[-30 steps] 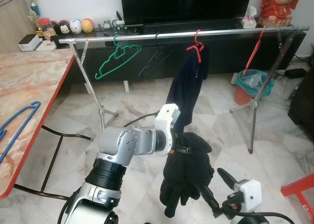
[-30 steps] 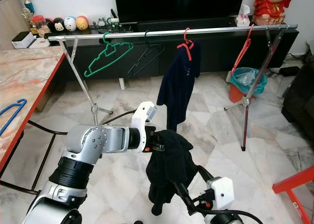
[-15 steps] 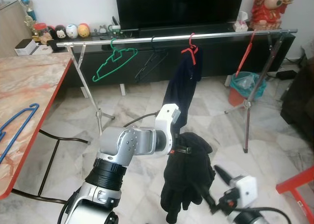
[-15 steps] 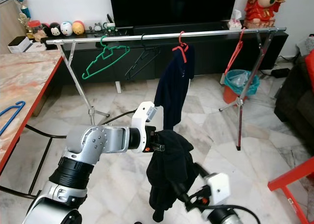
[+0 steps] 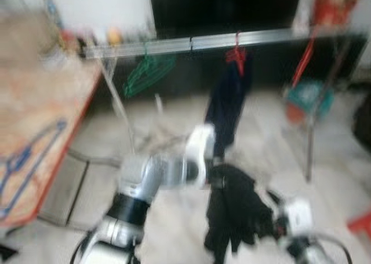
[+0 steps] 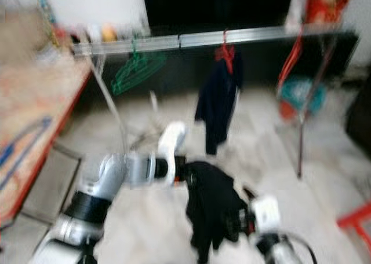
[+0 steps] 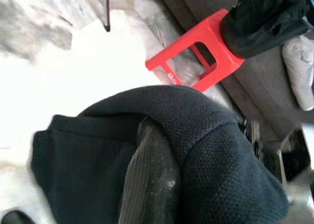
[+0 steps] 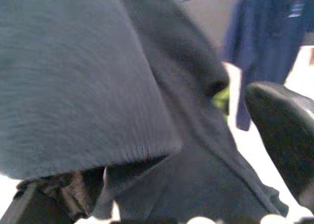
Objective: Hang hanger
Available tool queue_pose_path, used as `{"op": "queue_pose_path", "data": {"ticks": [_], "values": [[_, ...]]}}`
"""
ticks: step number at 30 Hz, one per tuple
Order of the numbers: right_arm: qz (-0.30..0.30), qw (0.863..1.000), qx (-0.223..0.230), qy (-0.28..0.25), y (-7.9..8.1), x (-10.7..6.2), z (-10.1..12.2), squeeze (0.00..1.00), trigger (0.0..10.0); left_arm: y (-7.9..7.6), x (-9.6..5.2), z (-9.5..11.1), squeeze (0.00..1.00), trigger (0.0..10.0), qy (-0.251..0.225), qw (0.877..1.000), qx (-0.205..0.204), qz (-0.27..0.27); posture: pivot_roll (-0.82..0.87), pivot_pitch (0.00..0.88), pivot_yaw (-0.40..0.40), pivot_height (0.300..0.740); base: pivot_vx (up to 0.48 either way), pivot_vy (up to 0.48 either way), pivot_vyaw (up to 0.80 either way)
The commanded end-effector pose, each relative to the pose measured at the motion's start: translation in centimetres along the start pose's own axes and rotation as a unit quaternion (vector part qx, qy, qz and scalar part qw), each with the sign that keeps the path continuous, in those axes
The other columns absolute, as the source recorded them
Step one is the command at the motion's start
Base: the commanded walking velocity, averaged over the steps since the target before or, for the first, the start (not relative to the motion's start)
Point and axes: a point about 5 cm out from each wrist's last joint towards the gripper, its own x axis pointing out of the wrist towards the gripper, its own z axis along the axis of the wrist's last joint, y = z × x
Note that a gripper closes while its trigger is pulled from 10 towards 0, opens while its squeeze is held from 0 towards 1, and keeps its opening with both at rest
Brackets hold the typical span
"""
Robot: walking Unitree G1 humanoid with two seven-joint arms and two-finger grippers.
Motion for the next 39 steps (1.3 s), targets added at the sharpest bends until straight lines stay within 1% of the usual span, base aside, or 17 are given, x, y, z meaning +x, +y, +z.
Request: {"op": "queue_pose_path", "data": {"ticks": [1,8,15,19,21,22,23,26,27,30,31,33,34,35,37,39], "values": [[-0.012,1.000,-0.009,0.005,-0.4,-0.2,-0.2,0.00,10.0,-0.6,-0.1,0.8,0.00,10.0,-0.009,1.000,0.018,-0.006,-0.01,0.000,0.082,0.740,0.000,0.000,0.00],[-0.014,1.000,-0.015,-0.012,-0.7,0.7,0.3,0.00,10.0,-0.6,-0.1,0.8,0.00,10.0,-0.009,1.000,0.019,-0.006,-0.01,0.000,0.084,0.740,0.000,0.000,0.00],[-0.025,0.999,-0.032,-0.024,-1.5,2.2,0.8,0.00,10.0,-0.7,-0.1,0.8,0.00,10.0,-0.010,1.000,0.020,-0.007,0.00,0.000,0.085,0.740,0.000,0.000,0.00],[-0.024,0.999,-0.033,-0.027,-1.6,2.7,0.9,0.00,10.0,-0.7,-0.1,0.9,0.00,10.0,-0.011,1.000,0.021,-0.008,0.00,0.000,0.086,0.740,0.000,0.000,0.00],[-0.024,0.999,-0.035,-0.032,-1.8,3.6,1.1,0.00,10.0,-0.8,-0.1,0.9,0.00,10.0,-0.011,1.000,0.021,-0.010,0.00,0.000,0.086,0.740,0.000,0.000,0.00],[-0.024,0.999,-0.035,-0.032,-1.8,3.6,1.1,0.00,10.0,-0.8,-0.1,0.9,0.00,10.0,-0.011,1.000,0.021,-0.010,0.00,0.000,0.086,0.740,0.000,0.000,0.00],[-0.027,0.998,-0.041,-0.033,-1.8,4.0,1.1,0.00,10.0,-0.9,-0.1,1.0,0.00,10.0,-0.011,1.000,0.022,-0.011,0.00,0.000,0.085,0.740,0.000,0.000,0.00],[-0.031,0.998,-0.049,-0.031,-2.0,4.5,1.1,0.00,10.0,-0.9,-0.2,1.0,0.00,10.0,-0.011,1.000,0.023,-0.011,0.00,0.000,0.085,0.740,0.000,0.000,0.00],[-0.044,0.997,-0.055,-0.028,-2.2,5.0,1.0,0.00,10.0,-0.9,-0.2,1.0,0.00,10.0,-0.012,1.000,0.023,-0.012,0.00,0.000,0.085,0.740,0.000,0.000,0.00],[-0.073,0.995,-0.069,-0.020,-2.9,5.5,0.9,0.00,10.0,-1.0,-0.2,1.1,0.00,10.0,-0.012,1.000,0.025,-0.012,0.01,0.000,0.083,0.740,0.000,0.000,0.00],[-0.081,0.994,-0.074,-0.018,-3.0,5.5,0.9,0.00,10.0,-1.0,-0.3,1.1,0.00,10.0,-0.013,1.000,0.025,-0.013,0.01,0.000,0.083,0.740,0.000,0.000,0.00],[-0.118,0.990,-0.077,-0.012,-3.9,5.8,0.8,0.00,10.0,-1.0,-0.3,1.2,0.00,10.0,-0.014,0.999,0.026,-0.014,0.01,0.000,0.083,0.740,0.000,0.000,0.00],[-0.118,0.990,-0.077,-0.012,-3.9,5.8,0.8,0.00,10.0,-1.0,-0.3,1.2,0.00,10.0,-0.014,0.999,0.026,-0.014,0.01,0.000,0.083,0.740,0.000,0.000,0.00],[-0.138,0.987,-0.079,-0.009,-4.2,5.9,0.7,0.00,10.0,-1.1,-0.3,1.2,0.00,10.0,-0.014,0.999,0.026,-0.014,0.01,0.000,0.083,0.740,0.000,0.000,0.00],[-0.150,0.985,-0.084,-0.003,-4.5,6.0,0.6,0.00,10.0,-1.1,-0.3,1.2,0.00,10.0,-0.014,0.999,0.026,-0.015,0.01,0.000,0.083,0.740,0.000,0.000,0.00],[-0.183,0.979,-0.090,0.012,-5.2,5.9,0.2,0.00,10.0,-1.2,-0.4,1.2,0.00,10.0,-0.014,0.999,0.027,-0.016,0.02,0.000,0.082,0.740,0.000,0.000,0.00]]}}
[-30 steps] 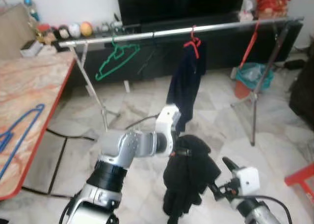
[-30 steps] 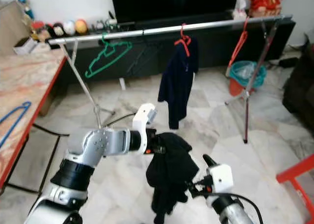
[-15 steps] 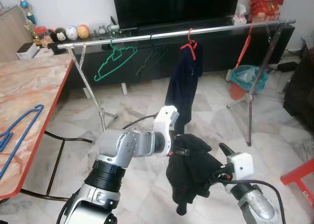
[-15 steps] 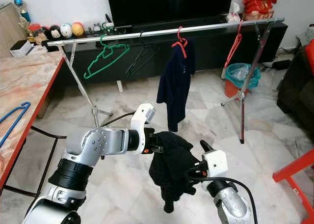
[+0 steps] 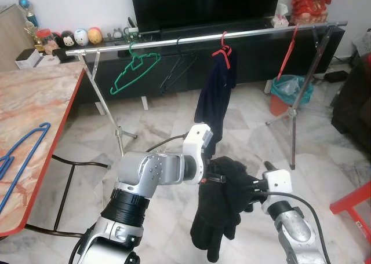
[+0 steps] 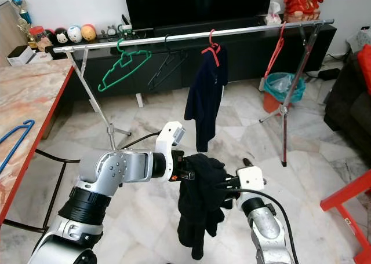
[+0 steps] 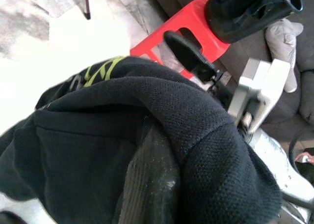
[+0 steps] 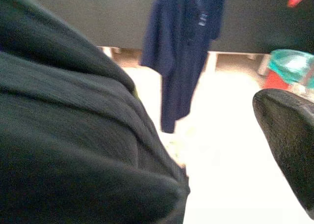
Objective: Hang hanger
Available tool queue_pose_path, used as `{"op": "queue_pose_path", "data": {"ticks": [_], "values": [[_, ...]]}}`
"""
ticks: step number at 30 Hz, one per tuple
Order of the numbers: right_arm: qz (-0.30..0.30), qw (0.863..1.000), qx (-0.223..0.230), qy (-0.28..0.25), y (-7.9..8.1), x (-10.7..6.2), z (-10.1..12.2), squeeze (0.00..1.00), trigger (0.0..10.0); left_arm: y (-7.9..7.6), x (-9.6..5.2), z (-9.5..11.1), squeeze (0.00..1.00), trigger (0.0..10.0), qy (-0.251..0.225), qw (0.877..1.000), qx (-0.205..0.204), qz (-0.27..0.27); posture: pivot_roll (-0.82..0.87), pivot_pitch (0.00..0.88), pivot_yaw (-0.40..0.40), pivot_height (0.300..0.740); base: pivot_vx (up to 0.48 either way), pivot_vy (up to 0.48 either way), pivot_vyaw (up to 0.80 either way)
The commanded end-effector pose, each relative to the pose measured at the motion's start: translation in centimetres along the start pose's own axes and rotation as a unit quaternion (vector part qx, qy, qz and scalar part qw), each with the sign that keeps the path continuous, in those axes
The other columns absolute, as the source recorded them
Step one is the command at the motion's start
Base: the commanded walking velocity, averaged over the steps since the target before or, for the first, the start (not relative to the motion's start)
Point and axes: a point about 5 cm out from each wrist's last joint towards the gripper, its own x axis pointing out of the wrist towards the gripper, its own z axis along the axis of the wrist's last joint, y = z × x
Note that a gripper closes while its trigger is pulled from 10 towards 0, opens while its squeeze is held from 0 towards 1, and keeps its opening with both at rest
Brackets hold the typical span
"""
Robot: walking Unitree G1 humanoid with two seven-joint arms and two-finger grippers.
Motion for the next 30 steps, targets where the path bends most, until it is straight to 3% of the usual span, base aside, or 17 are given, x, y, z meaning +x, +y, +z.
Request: {"op": "queue_pose_path", "data": {"ticks": [1,10,16,25,30], "values": [[-0.041,0.999,-0.008,0.017,-0.9,-0.1,-0.6,0.00,10.0,-1.0,-0.4,1.1,0.00,10.0,-0.012,0.999,0.026,-0.014,0.02,0.000,0.081,0.740,0.000,0.000,0.00],[-0.121,0.991,-0.017,0.048,-2.2,-0.2,-1.8,0.00,10.0,-1.3,-0.6,1.2,0.00,10.0,-0.014,0.999,0.029,-0.021,0.03,0.000,0.081,0.740,0.000,0.000,0.00],[-0.214,0.973,-0.045,0.070,-4.9,-1.1,-2.4,0.00,10.0,-1.6,-0.7,1.2,0.00,10.0,-0.012,0.999,0.034,-0.029,0.03,0.000,0.082,0.740,0.000,0.000,0.00],[-0.262,0.960,-0.063,0.076,-6.5,-1.9,-2.7,0.00,10.0,-1.8,-0.8,1.0,0.00,10.0,-0.009,0.999,0.036,-0.037,0.03,0.000,0.080,0.740,0.000,0.000,0.00],[-0.280,0.957,-0.038,0.065,-6.8,-2.0,-2.6,0.00,10.0,-1.8,-0.8,0.6,0.00,10.0,-0.004,0.998,0.038,-0.043,0.03,0.000,0.079,0.740,0.000,0.000,0.00]]}}
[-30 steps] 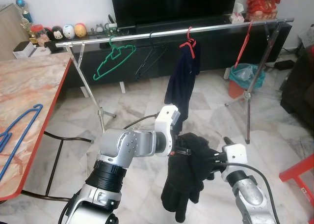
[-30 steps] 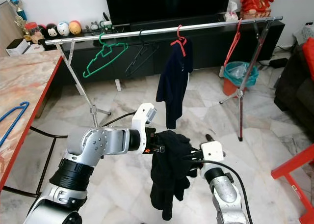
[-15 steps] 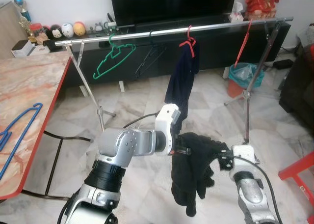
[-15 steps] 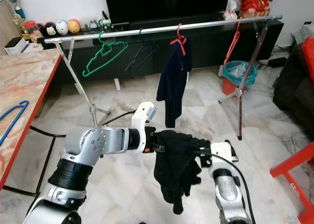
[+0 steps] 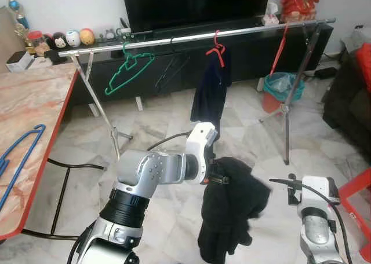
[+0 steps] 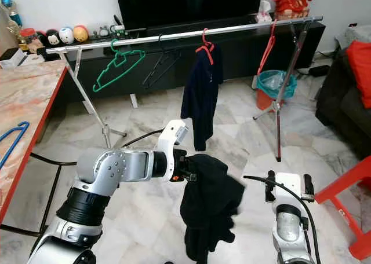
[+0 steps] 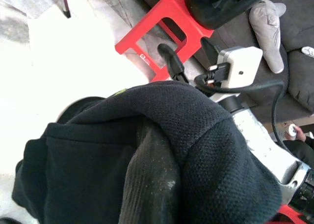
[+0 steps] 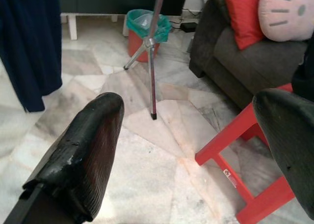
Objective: Hang hanger
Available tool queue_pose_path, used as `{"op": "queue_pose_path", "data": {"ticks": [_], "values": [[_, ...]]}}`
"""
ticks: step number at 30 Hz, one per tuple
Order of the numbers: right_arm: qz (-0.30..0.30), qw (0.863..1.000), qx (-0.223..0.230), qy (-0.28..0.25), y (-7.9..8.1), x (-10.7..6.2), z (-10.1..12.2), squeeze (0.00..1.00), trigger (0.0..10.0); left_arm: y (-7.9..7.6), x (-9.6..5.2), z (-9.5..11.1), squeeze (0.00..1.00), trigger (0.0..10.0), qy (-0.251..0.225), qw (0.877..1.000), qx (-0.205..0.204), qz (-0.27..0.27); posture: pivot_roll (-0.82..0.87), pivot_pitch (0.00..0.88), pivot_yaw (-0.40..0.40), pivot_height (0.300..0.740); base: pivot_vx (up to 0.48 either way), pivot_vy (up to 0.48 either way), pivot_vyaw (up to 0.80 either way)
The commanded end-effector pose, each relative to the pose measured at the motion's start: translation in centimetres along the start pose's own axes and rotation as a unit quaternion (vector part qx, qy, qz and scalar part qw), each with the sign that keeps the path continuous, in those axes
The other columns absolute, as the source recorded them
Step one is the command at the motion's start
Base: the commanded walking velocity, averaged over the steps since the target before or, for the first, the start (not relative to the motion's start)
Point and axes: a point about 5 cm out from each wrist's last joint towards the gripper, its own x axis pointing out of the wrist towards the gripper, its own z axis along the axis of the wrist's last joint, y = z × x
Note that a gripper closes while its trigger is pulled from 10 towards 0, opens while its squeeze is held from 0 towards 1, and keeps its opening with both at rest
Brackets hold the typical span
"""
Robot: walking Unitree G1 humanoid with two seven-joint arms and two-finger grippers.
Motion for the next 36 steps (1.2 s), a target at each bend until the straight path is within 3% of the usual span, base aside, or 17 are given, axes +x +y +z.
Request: {"op": "queue_pose_path", "data": {"ticks": [1,9,18,21,25,26,30,36], "values": [[-0.009,1.000,0.027,-0.004,0.0,0.2,0.4,0.00,10.0,-0.5,-0.4,0.3,0.00,10.0,-0.010,1.000,0.012,-0.017,0.03,0.000,0.077,0.740,0.000,0.000,0.00],[-0.009,0.999,0.038,-0.014,0.0,0.5,0.9,0.00,10.0,0.0,-0.5,-0.7,0.00,10.0,-0.027,0.999,-0.003,-0.043,0.02,0.000,0.072,0.740,0.000,0.000,0.00],[-0.002,0.999,0.047,-0.029,-0.1,0.8,1.5,0.00,10.0,1.7,-1.1,-1.7,0.00,10.0,-0.056,0.995,-0.050,-0.057,0.01,0.000,0.063,0.740,0.000,0.000,0.00],[0.001,0.998,0.046,-0.032,-0.1,0.8,1.6,0.00,10.0,2.9,-1.5,-1.9,0.00,10.0,-0.081,0.991,-0.093,-0.047,0.01,0.000,0.057,0.740,0.000,0.000,0.00],[-0.001,0.998,0.045,-0.034,-0.3,0.8,1.6,0.00,10.0,3.2,-1.8,-1.9,0.00,10.0,-0.092,0.989,-0.104,-0.047,0.01,0.000,0.055,0.740,0.000,0.000,0.00],[-0.012,0.998,0.041,-0.037,-0.7,0.8,1.6,0.00,10.0,4.2,-2.2,-1.9,0.00,10.0,-0.114,0.984,-0.132,-0.031,0.01,0.000,0.051,0.740,0.000,0.000,0.00],[-0.021,0.998,0.039,-0.035,-1.4,0.8,1.4,0.00,10.0,6.4,-2.7,-2.0,0.00,10.0,-0.140,0.976,-0.166,0.020,0.01,0.000,0.051,0.740,0.000,0.000,0.00],[0.029,0.998,0.041,-0.025,-0.1,0.1,0.8,0.00,10.0,7.7,-3.2,-1.7,0.00,10.0,-0.149,0.974,-0.152,0.074,0.01,0.000,0.054,0.740,0.000,0.000,0.00]]}}
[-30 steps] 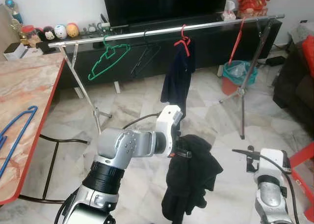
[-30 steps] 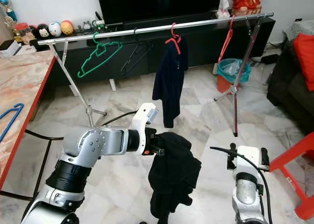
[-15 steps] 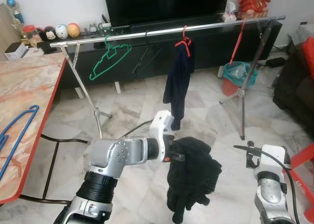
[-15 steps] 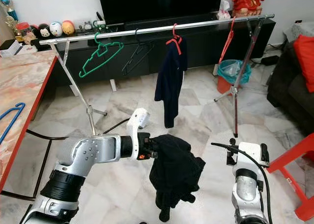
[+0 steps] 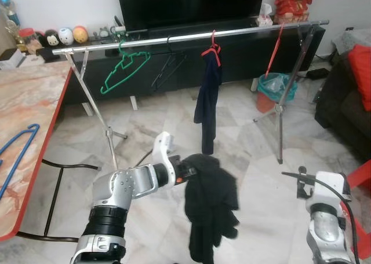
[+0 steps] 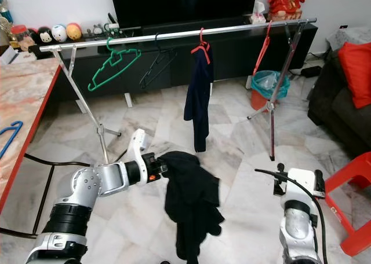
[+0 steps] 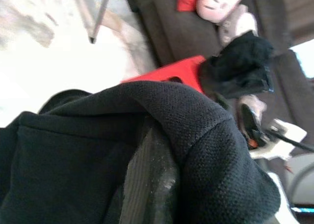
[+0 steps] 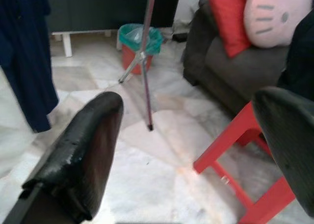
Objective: Hang hanger
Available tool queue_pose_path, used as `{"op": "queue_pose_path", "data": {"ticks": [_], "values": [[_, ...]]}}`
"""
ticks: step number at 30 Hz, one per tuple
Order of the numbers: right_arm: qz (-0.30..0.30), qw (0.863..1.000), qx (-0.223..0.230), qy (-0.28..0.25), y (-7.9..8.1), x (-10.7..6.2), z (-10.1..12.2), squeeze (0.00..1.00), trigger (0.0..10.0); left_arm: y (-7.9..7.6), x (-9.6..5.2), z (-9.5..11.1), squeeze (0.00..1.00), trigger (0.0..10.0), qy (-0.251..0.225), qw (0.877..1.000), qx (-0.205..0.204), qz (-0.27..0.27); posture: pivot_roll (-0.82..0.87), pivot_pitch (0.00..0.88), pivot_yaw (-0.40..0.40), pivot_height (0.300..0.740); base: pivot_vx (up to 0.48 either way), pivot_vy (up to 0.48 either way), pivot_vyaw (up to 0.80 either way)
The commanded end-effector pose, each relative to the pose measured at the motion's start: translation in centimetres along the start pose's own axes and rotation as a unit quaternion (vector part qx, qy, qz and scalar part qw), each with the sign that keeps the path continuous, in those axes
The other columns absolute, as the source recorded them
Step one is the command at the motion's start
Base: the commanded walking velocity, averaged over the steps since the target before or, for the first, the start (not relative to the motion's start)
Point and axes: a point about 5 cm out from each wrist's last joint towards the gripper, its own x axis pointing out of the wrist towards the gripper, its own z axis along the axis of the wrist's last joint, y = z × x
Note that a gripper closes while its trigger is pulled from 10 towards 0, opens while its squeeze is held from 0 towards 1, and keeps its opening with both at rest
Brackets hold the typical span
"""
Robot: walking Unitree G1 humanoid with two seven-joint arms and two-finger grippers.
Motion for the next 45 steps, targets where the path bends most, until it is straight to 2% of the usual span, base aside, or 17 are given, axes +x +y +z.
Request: {"op": "queue_pose_path", "data": {"ticks": [1,4,7,9,16,20,25,27,29,31,33,37,38,40,41,43,45], "values": [[0.019,1.000,0.009,-0.001,0.8,-0.1,0.1,0.00,10.0,-0.5,0.1,1.2,0.00,10.0,-0.020,1.000,0.019,0.003,0.01,0.000,0.055,0.740,0.000,0.000,0.00],[0.092,0.996,0.014,0.010,2.7,-0.7,-0.3,0.00,10.0,0.0,0.3,1.4,0.00,10.0,-0.024,0.999,0.002,0.040,0.01,0.000,0.059,0.740,0.000,0.000,0.00],[0.144,0.989,0.004,0.016,3.7,-1.1,-0.5,0.00,10.0,-0.1,0.5,1.6,0.00,10.0,-0.025,0.999,-0.008,0.040,0.01,0.000,0.059,0.740,0.000,0.000,0.00],[0.218,0.976,-0.011,0.010,4.7,-1.7,-0.6,0.00,10.0,-0.7,0.5,1.7,0.00,10.0,-0.019,0.999,0.002,0.028,0.02,0.000,0.063,0.740,0.000,0.000,0.00],[0.295,0.953,-0.065,-0.037,4.1,-2.3,0.0,0.00,10.0,-1.8,0.6,2.4,0.00,10.0,-0.018,1.000,0.007,0.008,0.01,0.000,0.067,0.740,0.000,0.000,0.00],[0.348,0.930,-0.103,-0.067,3.1,-2.9,0.4,0.00,10.0,-3.0,0.4,3.1,0.00,10.0,0.005,0.999,0.028,-0.034,0.00,0.000,0.077,0.740,0.000,0.000,0.00],[0.440,0.886,-0.126,-0.069,3.1,-4.8,-0.1,0.00,10.0,-3.1,-0.1,3.5,0.00,10.0,0.029,0.997,0.056,-0.048,-0.01,0.000,0.085,0.740,0.000,0.000,0.00],[0.485,0.859,-0.152,-0.068,2.7,-5.9,-0.5,0.00,10.0,-3.2,-0.4,3.8,0.00,10.0,0.041,0.995,0.075,-0.055,-0.02,0.000,0.091,0.740,0.000,0.000,0.00],[0.493,0.852,-0.163,-0.070,2.6,-6.1,-0.6,0.00,10.0,-3.2,-0.5,3.9,0.00,10.0,0.044,0.994,0.078,-0.058,-0.02,0.000,0.091,0.740,0.000,0.000,0.00],[0.517,0.824,-0.221,-0.072,1.8,-6.7,-1.0,0.00,10.0,-3.5,-0.8,3.9,0.00,10.0,0.052,0.992,0.090,-0.071,-0.02,0.000,0.091,0.740,0.000,0.000,0.00],[0.529,0.805,-0.260,-0.073,1.1,-6.9,-1.3,0.00,10.0,-3.7,-1.0,3.9,0.00,10.0,0.059,0.990,0.097,-0.080,-0.02,0.000,0.090,0.740,0.000,0.000,0.00],[0.533,0.795,-0.281,-0.077,0.2,-6.9,-0.9,0.00,10.0,-3.6,-1.4,3.7,0.00,10.0,0.072,0.987,0.108,-0.092,-0.03,0.000,0.090,0.740,0.000,0.000,0.00],[0.539,0.787,-0.290,-0.077,-0.1,-7.0,-0.7,0.00,10.0,-3.5,-1.6,3.5,0.00,10.0,0.080,0.985,0.115,-0.097,-0.03,0.000,0.091,0.740,0.000,0.000,0.00],[0.559,0.748,-0.348,-0.077,-0.5,-7.5,-1.3,0.00,10.0,-3.5,-1.9,3.3,0.00,10.0,0.090,0.983,0.122,-0.108,-0.03,0.000,0.091,0.740,0.000,0.000,0.00],[0.577,0.711,-0.395,-0.076,-0.8,-7.9,-1.9,0.00,10.0,-3.7,-2.1,3.2,0.00,10.0,0.099,0.979,0.130,-0.119,-0.03,0.000,0.093,0.740,0.000,0.000,0.00],[0.579,0.705,-0.402,-0.076,-0.9,-8.0,-2.0,0.00,10.0,-3.8,-2.2,3.2,0.00,10.0,0.101,0.979,0.132,-0.122,-0.03,0.000,0.093,0.740,0.000,0.000,0.00],[0.566,0.710,-0.410,-0.086,-0.9,-7.7,-1.8,0.00,10.0,-4.1,-2.4,3.1,0.00,10.0,0.105,0.976,0.135,-0.134,-0.03,0.000,0.094,0.740,0.000,0.000,0.00]]}}
